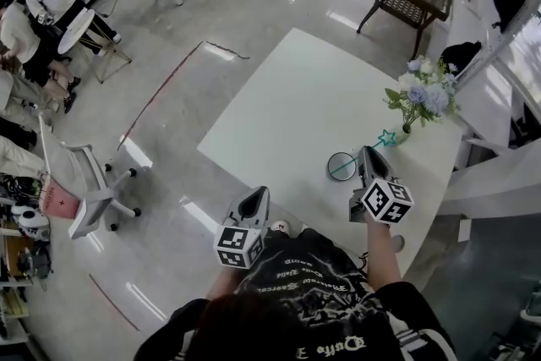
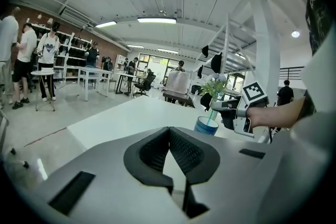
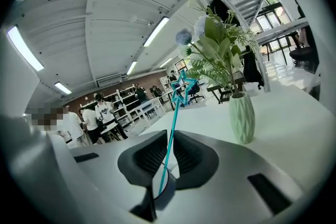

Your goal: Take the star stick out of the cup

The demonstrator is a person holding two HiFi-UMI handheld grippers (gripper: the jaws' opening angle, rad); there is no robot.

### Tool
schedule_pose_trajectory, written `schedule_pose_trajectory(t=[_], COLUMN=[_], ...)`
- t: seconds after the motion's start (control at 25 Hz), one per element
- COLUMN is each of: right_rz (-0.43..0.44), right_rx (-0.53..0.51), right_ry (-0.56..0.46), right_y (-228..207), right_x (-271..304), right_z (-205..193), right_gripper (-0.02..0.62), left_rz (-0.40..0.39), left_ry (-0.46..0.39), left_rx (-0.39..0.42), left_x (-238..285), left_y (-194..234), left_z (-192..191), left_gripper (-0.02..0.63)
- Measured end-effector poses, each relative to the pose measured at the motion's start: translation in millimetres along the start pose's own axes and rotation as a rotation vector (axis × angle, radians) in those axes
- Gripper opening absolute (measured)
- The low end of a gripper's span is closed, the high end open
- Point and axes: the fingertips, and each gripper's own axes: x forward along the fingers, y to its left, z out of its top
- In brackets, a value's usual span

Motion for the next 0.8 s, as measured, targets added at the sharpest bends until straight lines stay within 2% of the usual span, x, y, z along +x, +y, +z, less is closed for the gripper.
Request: schedule_pose_trajectory(t=[0.04, 0.36, 0.8], right_rz=[0.002, 0.033, 0.075], right_rx=[0.01, 0.039, -0.009], right_ry=[-0.003, -0.03, -0.099], right_y=[-0.6, 9.8, 28.5], right_x=[0.2, 1.9, -17.6], right_z=[0.2, 4.1, 30.0], right_gripper=[0.031, 0.011, 0.008], left_rz=[-0.002, 0.001, -0.025], left_ry=[0.0, -0.013, -0.017], left_rx=[0.004, 0.005, 0.021], left_x=[0.4, -2.3, -2.8], left_y=[-1.6, -0.6, -13.5], left_z=[0.1, 2.7, 3.5], left_gripper=[0.02, 0.02, 0.02])
